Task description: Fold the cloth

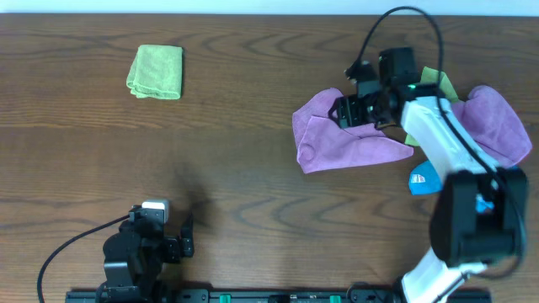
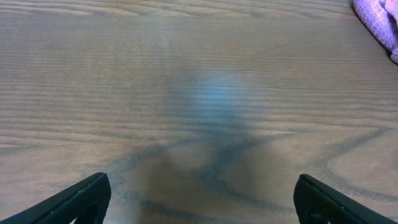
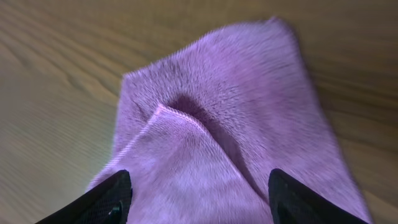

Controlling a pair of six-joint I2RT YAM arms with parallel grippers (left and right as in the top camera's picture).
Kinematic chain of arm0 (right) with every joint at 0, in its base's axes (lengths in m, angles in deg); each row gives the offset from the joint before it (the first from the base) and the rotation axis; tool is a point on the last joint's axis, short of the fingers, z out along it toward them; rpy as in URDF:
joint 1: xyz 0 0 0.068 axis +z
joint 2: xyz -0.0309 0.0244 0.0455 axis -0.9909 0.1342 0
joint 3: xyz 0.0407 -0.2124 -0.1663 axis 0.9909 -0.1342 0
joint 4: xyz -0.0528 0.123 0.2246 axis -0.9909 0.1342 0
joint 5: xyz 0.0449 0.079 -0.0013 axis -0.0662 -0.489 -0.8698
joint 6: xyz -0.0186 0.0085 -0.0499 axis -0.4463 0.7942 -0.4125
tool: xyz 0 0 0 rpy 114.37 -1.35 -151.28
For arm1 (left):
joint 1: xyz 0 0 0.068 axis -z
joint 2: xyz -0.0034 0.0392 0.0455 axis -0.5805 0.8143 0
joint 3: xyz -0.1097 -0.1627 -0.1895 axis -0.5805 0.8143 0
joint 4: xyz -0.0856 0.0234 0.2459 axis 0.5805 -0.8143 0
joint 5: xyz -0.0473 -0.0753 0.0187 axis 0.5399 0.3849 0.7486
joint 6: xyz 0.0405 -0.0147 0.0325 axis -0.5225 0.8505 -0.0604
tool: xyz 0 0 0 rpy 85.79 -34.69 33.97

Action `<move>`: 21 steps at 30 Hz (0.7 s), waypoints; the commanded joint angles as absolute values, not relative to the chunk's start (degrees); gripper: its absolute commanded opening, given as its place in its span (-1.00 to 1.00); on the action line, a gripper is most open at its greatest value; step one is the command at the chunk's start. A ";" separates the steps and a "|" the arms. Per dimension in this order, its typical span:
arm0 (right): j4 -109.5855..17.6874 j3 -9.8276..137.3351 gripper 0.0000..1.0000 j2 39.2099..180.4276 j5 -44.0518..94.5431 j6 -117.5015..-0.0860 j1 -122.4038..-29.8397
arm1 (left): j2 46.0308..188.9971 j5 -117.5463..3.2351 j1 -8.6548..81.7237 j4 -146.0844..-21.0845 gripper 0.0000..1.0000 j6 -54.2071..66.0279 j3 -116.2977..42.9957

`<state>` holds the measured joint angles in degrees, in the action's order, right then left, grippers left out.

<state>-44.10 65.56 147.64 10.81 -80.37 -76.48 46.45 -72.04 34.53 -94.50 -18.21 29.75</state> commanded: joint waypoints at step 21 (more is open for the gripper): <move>-44.47 66.08 -0.97 153.92 4.12 -86.86 -69.34 | 46.07 -71.38 34.80 -94.44 0.90 -18.51 30.34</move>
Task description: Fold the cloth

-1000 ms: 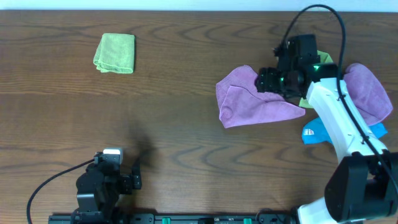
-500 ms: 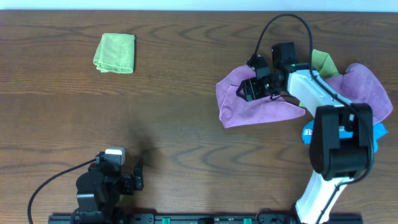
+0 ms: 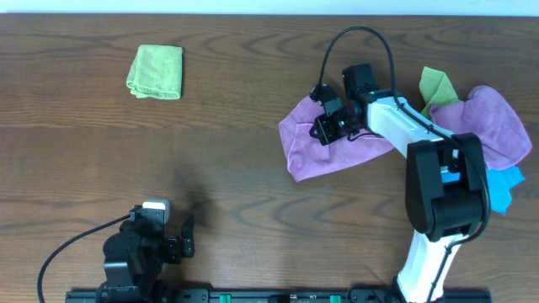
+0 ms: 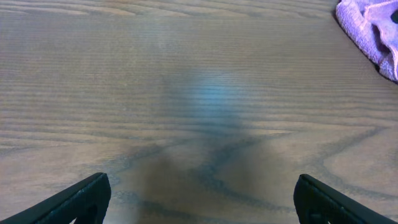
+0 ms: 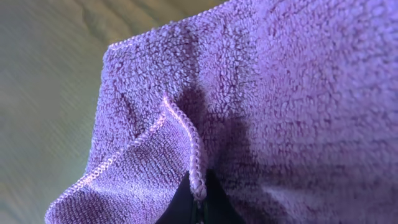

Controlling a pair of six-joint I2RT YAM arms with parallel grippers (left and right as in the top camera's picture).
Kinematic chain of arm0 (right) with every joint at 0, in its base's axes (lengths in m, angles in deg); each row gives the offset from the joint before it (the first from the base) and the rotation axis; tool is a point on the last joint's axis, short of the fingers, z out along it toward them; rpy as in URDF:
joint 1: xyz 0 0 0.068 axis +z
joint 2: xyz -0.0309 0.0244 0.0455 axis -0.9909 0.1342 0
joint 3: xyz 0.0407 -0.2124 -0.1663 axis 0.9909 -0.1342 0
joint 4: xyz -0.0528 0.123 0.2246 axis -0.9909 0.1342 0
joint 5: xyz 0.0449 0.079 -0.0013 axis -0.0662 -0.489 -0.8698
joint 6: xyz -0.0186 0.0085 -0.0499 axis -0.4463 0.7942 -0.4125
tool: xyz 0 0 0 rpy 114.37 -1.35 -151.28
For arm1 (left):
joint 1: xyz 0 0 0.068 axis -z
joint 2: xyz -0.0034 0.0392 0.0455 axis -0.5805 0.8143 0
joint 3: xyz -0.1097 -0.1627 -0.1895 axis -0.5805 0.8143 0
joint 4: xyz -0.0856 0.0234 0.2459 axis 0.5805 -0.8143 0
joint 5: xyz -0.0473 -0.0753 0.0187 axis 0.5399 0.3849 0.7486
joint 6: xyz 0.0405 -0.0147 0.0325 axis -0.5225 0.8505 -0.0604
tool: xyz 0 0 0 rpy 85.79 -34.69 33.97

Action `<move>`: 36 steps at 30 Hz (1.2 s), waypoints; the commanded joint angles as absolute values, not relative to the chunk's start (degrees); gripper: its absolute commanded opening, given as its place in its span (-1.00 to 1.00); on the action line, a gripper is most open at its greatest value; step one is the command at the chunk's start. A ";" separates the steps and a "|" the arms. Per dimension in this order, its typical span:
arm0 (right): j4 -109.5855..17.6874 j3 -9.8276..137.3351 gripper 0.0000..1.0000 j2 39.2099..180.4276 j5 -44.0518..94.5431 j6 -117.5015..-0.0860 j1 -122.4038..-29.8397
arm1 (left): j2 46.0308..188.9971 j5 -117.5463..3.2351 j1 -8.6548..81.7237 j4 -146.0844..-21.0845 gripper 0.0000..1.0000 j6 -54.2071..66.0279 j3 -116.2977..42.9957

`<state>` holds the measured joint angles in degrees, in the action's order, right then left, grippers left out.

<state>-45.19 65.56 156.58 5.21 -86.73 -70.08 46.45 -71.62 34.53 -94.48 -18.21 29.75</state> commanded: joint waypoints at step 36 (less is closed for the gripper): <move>-1.90 66.04 -0.97 134.83 14.22 -90.73 -61.62 | 46.07 -71.45 34.80 -94.39 0.90 -18.54 30.34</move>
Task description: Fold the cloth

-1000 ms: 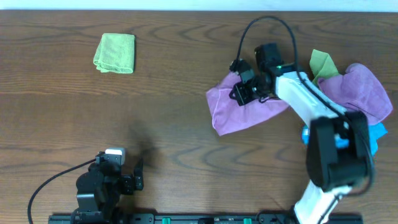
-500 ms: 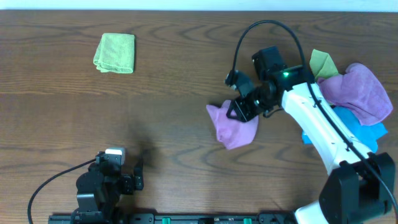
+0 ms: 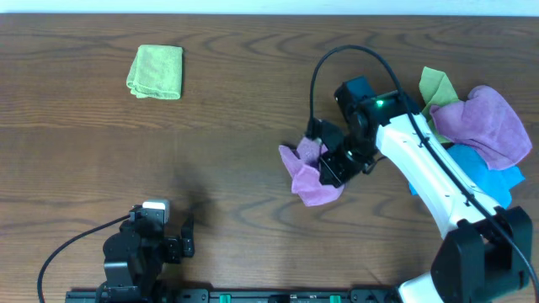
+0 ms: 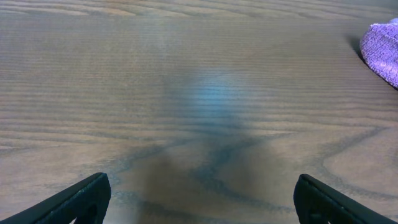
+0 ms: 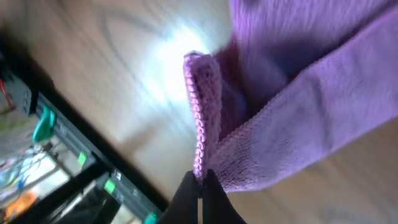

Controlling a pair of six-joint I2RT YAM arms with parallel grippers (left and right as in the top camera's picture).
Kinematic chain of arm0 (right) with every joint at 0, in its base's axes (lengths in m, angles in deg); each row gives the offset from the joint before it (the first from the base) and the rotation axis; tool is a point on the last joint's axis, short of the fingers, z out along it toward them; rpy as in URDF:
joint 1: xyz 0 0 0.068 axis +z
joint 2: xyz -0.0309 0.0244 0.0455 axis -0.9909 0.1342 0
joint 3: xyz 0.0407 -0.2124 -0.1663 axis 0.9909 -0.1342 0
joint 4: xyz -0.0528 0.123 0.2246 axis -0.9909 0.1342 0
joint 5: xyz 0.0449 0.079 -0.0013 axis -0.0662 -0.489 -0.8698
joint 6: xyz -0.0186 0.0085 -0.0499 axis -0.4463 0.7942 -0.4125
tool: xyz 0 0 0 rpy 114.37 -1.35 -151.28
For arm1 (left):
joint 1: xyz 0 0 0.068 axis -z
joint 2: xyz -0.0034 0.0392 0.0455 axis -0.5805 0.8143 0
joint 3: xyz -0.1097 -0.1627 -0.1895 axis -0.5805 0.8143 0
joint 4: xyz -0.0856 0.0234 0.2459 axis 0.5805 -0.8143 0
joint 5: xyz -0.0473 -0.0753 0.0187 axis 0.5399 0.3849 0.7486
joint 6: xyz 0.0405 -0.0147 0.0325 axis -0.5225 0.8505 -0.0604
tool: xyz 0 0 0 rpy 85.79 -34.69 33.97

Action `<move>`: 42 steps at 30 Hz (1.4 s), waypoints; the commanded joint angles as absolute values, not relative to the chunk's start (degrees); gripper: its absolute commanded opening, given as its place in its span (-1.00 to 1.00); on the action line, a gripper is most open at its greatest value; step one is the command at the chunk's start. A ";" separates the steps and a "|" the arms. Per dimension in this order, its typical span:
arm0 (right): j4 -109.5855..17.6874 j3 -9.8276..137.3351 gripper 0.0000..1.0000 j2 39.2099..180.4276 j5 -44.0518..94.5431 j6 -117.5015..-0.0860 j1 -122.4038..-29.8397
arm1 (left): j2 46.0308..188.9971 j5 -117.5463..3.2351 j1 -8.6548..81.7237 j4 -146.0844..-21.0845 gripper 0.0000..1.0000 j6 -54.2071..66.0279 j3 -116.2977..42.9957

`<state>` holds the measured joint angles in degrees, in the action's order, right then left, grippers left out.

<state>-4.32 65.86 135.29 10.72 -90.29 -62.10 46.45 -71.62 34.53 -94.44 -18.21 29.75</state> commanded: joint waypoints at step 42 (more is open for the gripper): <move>-33.57 65.93 -0.85 153.13 37.21 -64.52 -61.73 | 46.07 -71.80 34.77 -94.41 0.90 -18.54 30.34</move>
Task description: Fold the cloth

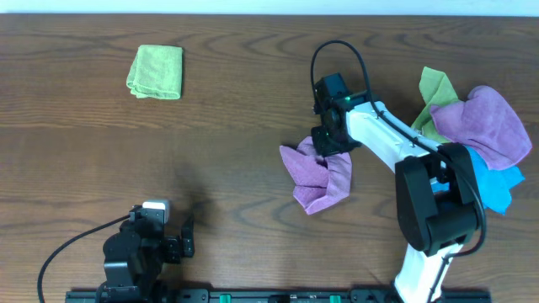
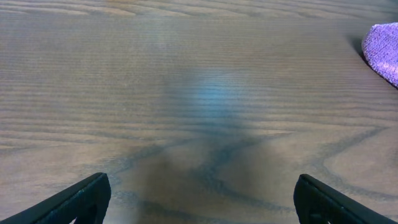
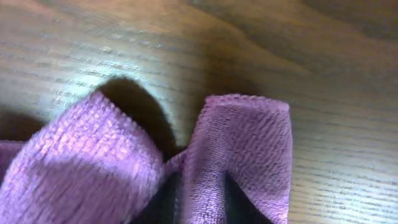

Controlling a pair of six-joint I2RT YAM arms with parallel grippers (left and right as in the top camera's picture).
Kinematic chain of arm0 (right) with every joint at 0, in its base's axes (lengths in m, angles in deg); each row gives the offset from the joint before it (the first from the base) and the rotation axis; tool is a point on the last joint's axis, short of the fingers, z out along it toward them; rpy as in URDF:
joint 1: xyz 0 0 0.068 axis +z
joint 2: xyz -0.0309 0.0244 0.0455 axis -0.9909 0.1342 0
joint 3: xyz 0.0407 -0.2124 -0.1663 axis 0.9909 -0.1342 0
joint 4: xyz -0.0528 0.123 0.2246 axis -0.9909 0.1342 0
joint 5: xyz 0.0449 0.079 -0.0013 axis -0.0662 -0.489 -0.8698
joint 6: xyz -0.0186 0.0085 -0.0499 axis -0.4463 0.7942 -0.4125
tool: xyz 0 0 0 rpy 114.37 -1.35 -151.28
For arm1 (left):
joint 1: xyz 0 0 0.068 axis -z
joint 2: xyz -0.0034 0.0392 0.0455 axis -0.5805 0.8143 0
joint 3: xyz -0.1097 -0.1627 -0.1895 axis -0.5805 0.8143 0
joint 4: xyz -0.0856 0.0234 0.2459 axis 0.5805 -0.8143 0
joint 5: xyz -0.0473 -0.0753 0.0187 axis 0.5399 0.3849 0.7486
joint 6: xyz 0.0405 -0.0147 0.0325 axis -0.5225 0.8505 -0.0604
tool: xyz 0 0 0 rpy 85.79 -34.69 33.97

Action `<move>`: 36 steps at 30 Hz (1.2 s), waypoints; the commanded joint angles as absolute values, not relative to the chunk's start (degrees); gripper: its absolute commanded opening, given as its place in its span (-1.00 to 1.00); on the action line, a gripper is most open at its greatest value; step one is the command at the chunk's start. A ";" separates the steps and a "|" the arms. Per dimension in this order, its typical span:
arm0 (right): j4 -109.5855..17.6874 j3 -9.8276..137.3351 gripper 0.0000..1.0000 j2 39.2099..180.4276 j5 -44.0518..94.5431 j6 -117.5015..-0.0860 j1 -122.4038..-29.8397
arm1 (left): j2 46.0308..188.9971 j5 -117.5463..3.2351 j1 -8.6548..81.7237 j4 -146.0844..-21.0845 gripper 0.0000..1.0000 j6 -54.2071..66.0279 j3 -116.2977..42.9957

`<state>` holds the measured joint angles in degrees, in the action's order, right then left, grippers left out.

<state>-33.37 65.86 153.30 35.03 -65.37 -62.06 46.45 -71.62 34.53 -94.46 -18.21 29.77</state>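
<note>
A crumpled purple cloth [image 1: 316, 175] lies in a heap on the wooden table [image 1: 236, 126], right of centre. Its edge also shows at the far right of the left wrist view as purple cloth [image 2: 383, 52]. My right gripper [image 1: 330, 143] is down on the heap's far side. In the right wrist view the right gripper [image 3: 199, 185] has its jaws partly apart, with a ridge of the purple cloth [image 3: 242, 137] standing between them. My left gripper [image 2: 200, 202] is parked at the near left edge, open over bare wood and holding nothing.
A folded green cloth [image 1: 156, 71] lies at the far left. A pile at the far right holds a green cloth [image 1: 434, 91], another purple cloth [image 1: 482, 122] and a blue cloth [image 1: 495, 183]. The right arm's cable [image 1: 337, 50] loops above the gripper.
My right gripper was shut on the purple cloth's hem and held it up. Now it is lower and farther back, the cloth rests on the table, and the jaws stand partly apart.
My right gripper was open over the spread purple cloth beside the right pile. Then it was shut on a hem fold. Then the cloth was bunched and held left of the pile. Now it lies in a heap at mid-table. The left arm never moved.
</note>
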 commanded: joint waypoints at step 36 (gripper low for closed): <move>-13.48 65.93 -0.97 136.50 49.54 -53.20 -68.59 | 56.37 -55.14 34.80 -88.54 0.92 19.56 21.82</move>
